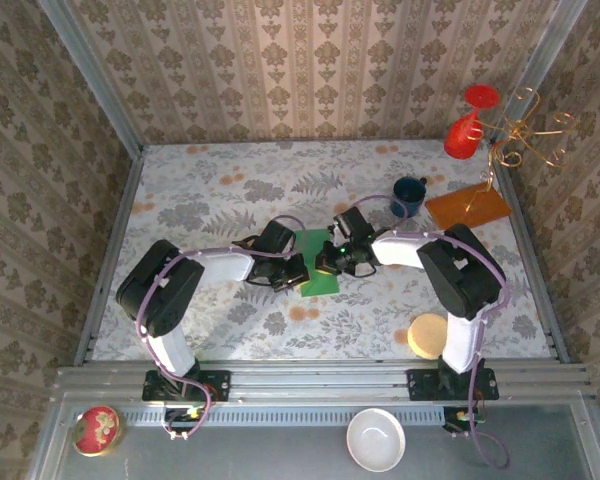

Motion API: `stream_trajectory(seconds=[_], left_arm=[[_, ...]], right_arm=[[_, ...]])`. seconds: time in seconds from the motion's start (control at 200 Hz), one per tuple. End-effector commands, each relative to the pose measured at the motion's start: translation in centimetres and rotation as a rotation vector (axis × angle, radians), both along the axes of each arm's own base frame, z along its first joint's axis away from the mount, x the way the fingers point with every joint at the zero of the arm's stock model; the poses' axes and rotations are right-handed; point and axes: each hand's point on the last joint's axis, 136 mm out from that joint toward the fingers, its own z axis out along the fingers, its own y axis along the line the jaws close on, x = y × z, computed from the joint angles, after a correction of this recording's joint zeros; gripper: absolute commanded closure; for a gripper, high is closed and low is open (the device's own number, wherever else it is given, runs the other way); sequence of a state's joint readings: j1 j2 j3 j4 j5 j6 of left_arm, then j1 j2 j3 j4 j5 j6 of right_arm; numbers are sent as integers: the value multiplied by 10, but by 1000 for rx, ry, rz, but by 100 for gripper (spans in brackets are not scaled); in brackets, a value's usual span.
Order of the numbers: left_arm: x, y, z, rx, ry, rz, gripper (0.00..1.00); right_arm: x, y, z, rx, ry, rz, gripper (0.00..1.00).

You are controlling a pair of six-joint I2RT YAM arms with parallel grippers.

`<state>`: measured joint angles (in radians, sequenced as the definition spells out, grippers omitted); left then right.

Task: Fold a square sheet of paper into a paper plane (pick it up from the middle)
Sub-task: Fold the triangle a second time at the center of the table.

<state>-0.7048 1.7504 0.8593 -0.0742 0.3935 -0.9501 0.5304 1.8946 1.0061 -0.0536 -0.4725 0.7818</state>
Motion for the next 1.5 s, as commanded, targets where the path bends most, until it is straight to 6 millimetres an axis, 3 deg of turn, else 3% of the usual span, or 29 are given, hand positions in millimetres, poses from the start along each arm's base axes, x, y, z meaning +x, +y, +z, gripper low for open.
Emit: stream_trajectory(seconds=[0.0, 0.28, 0.47, 0.59, 0.85, 1.085, 1.345, 1.495], left_arm=[[-25, 38, -40, 173, 135, 39, 94], [-32, 42, -48, 169, 172, 43, 94], [-26, 36, -40, 152, 148, 28, 94], [-22, 32, -36, 144, 137, 16, 94], [-16, 27, -26, 134, 113, 1, 94], [-8, 18, -11, 106, 76, -19, 94], [10, -22, 39, -4, -106, -145, 93], [10, -34, 34, -41, -98, -170, 93]], right_arm=[[6, -8, -10, -11, 21, -3, 95], [40, -66, -13, -69, -2, -152, 95], [40, -53, 25, -31, -86, -130, 95], [27, -28, 39, 50, -104, -62, 95], [5, -6, 11, 54, -1, 0, 96], [-5, -23, -23, -58, 85, 12, 98], [-13, -42, -43, -176, 141, 22, 99], [-15, -44, -48, -193, 168, 15, 99]])
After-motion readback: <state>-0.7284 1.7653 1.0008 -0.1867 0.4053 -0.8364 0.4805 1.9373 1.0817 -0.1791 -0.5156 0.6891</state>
